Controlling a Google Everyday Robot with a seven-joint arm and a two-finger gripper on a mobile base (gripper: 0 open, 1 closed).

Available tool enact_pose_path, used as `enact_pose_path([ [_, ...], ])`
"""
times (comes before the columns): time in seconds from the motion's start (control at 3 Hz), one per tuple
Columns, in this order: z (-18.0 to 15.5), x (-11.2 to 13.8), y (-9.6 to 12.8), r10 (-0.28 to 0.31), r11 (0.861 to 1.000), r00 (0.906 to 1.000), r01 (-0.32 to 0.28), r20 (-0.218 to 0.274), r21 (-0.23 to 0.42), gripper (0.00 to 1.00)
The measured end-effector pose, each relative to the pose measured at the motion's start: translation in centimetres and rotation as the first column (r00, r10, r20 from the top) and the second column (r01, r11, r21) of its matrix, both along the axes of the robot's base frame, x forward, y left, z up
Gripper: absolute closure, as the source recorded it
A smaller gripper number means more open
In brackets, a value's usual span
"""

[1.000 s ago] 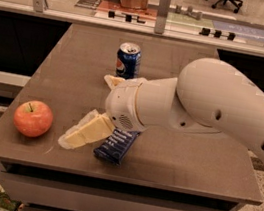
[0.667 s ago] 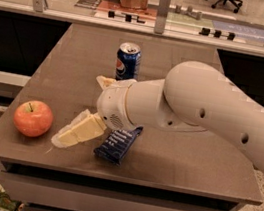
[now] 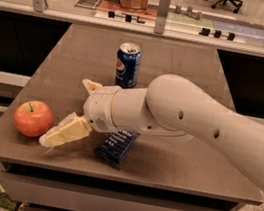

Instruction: Pick apple

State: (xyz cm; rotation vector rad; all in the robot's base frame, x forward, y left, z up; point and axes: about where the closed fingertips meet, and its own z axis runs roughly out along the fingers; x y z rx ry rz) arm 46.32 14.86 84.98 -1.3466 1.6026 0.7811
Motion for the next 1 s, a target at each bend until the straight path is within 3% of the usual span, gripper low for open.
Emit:
enact_pose_path([
  [1.0,-0.4,-1.1,4.0,0.105,0.986,0.9940,-0.100,-0.031,0.132,0.00],
])
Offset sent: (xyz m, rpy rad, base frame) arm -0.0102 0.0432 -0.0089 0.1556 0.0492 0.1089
